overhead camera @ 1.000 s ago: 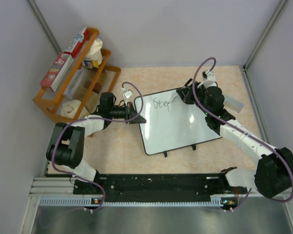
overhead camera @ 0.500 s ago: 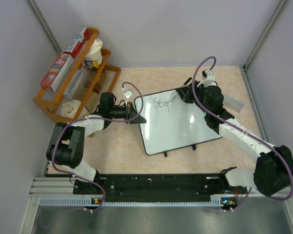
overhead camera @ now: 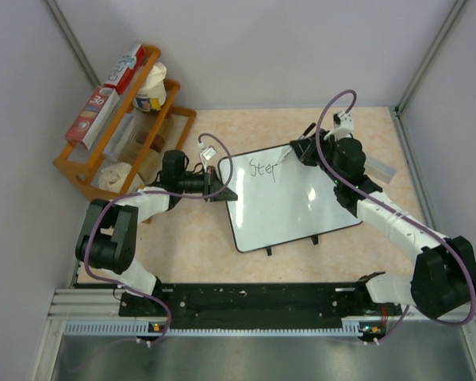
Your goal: Write a sentence on the whiteboard
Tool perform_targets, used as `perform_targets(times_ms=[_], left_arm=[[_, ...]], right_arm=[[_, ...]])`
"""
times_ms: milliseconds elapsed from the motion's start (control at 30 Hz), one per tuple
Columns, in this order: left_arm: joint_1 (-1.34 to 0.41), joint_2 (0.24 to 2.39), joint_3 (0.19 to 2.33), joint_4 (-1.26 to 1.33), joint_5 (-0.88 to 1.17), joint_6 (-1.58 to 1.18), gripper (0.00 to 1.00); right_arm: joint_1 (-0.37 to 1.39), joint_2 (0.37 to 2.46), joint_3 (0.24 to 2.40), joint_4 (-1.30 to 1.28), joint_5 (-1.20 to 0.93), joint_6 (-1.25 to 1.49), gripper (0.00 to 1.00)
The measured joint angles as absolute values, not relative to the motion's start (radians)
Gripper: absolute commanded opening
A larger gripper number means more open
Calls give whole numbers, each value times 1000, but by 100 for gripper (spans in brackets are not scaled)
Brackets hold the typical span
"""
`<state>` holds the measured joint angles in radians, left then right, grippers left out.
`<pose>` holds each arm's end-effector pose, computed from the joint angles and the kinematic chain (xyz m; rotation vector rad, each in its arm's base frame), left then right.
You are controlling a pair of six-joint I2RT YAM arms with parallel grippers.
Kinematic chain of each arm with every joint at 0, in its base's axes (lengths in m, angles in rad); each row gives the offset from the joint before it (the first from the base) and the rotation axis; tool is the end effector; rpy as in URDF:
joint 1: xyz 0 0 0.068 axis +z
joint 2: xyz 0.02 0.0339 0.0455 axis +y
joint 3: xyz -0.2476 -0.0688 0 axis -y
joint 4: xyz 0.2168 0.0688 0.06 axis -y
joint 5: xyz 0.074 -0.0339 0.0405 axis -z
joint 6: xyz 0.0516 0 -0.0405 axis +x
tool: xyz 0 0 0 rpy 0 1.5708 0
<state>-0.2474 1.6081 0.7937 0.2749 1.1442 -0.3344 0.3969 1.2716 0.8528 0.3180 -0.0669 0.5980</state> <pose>0.2827 -0.1199 0.1954 0.6356 2.0087 -1.5427 0.2701 0.1170 0.3041 0.1219 1.7316 0.7995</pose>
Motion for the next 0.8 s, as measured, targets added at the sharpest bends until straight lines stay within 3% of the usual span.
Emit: perform_targets(times_ms=[800], left_arm=[[-248, 1609, 795, 273, 1144, -334, 0]], right_arm=[[388, 1272, 838, 321, -108, 599, 0]])
